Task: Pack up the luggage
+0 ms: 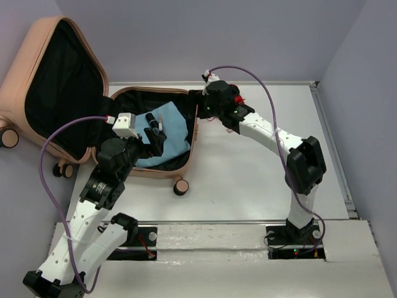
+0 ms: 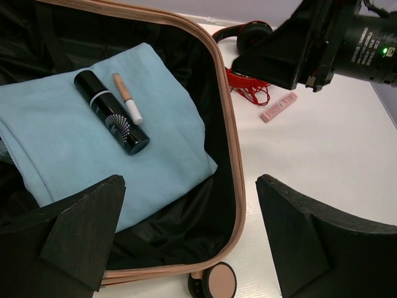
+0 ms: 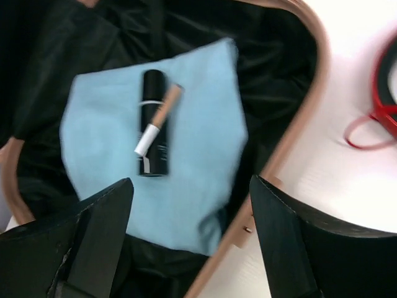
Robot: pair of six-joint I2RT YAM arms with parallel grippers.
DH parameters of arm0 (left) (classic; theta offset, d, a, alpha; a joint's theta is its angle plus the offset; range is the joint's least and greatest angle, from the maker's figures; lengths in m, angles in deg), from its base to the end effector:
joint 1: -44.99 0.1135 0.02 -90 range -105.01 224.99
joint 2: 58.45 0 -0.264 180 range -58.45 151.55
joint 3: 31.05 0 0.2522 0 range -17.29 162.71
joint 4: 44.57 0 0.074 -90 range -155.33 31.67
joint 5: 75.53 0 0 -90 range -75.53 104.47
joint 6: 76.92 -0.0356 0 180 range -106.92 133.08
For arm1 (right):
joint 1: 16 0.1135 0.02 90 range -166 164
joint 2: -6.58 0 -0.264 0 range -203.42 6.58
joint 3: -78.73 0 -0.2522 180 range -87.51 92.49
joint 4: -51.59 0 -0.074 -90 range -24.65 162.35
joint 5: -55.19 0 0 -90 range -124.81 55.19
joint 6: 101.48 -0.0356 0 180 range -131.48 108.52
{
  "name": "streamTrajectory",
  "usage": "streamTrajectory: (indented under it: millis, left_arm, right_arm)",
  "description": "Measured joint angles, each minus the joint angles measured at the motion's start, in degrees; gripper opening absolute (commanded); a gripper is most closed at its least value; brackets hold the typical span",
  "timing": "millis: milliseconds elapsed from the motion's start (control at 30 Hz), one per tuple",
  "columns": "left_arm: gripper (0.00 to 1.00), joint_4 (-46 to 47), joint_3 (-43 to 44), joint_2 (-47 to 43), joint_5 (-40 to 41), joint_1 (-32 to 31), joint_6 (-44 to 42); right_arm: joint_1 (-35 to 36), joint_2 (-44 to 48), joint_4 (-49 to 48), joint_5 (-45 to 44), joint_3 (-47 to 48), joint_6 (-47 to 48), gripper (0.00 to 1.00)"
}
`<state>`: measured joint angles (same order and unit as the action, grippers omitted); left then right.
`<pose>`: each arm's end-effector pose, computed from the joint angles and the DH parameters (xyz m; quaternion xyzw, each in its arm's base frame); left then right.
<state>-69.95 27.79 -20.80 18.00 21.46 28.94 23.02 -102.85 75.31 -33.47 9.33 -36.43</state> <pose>0.1433 -0.0600 0.3579 0.0280 0.7319 -0.2081 0.6483 0.3578 0.2910 0.3256 -0.1083 0.8246 0.3023 0.4657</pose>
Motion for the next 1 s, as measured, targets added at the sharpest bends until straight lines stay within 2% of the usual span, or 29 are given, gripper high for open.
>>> streamTrajectory:
  millis: [67,200,233,333,433,667,1000]
  left_arm:
    - [0.99,0.0,0.0,0.0,0.0,0.0,0.0]
    - [0.99,0.0,-0.1,-0.4,-0.1,0.0,0.0]
    - [0.99,0.0,-0.1,-0.5,-0.1,0.0,0.0]
    - [0.99,0.0,-0.1,-0.7,-0.3,0.0,0.0]
    - [0.99,0.0,-0.1,-0.6,-0.4,0.0,0.0]
    - [0.99,0.0,-0.1,-0.5,-0.5,0.0,0.0]
    - [0.99,0.2,-0.2,0.4,-1.6,0.0,0.0]
  right_arm:
    - [-1.9,1.7,-0.7,-1.1,-4.4,-0.6,0.62]
    - [-9.1,7.5,-0.5,-4.7,-18.0,-2.0,0.57]
    - [-11.6,8.1,-0.3,-6.1,-20.6,-2.4,0.58]
    - [-18.1,6.7,0.0,-10.3,-24.7,-3.6,0.7]
    - [-21.0,2.9,0.0,-14.3,-24.3,-3.8,0.77]
    - [-21.1,-4.0,0.0,-17.2,-20.5,-4.1,0.81]
    - [-22.2,-9.7,-0.6,-17.3,-13.4,-5.3,0.78]
